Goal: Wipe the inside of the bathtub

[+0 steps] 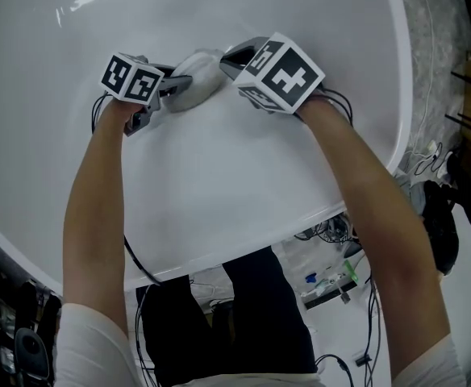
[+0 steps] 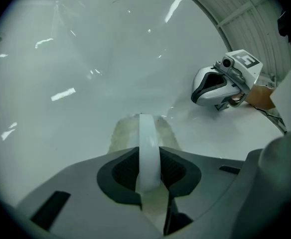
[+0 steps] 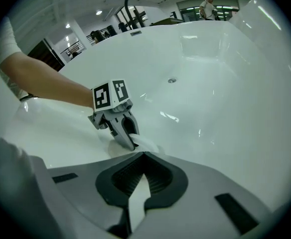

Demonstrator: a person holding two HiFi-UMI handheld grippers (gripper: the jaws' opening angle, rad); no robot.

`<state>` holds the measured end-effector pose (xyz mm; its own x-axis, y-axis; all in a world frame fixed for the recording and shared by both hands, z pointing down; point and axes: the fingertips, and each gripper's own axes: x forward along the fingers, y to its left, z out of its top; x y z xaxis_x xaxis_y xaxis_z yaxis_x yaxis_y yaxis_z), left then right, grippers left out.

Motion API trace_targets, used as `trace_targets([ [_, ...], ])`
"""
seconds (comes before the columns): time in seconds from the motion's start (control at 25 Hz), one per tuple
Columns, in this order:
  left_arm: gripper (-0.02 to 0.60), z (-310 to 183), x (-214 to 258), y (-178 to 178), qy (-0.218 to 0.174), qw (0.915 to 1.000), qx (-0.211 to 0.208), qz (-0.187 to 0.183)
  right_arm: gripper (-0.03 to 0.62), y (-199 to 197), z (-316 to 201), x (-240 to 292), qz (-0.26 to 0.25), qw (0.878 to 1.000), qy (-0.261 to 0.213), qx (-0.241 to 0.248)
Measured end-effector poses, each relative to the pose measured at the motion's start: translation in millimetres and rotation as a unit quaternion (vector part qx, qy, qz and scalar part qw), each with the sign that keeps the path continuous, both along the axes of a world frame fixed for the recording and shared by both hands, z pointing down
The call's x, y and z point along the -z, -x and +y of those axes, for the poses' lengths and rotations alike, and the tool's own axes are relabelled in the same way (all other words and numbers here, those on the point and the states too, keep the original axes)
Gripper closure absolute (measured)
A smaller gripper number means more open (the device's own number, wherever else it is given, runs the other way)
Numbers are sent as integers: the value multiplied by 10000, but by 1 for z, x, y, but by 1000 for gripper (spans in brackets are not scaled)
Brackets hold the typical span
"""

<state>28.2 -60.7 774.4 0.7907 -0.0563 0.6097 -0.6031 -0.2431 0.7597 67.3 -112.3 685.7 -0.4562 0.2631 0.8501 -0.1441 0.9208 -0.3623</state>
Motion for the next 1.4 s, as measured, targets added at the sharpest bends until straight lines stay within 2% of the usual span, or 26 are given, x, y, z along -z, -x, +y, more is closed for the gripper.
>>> trace_targets([
  [0.2, 486, 25, 18, 21, -4, 10000, -12, 73, 576, 16, 22, 13, 25, 9987, -243, 455],
  [0.52, 486, 47, 67, 19, 110, 9990, -368, 224, 576, 8, 30, 51, -75, 9984, -344, 441],
  [0.88, 486, 47, 74, 16, 12, 9971, -691, 309, 576, 2, 45, 38, -1, 9937, -267, 1084],
  [1.2, 486, 48, 92, 13, -86, 9965, -737, 384, 576, -6, 42, 41, -3, 9923, -256, 1213],
  [1.4, 486, 57, 121, 7, -216, 9957, -782, 438, 576, -15, 41, 56, 17, 9919, -358, 1217],
])
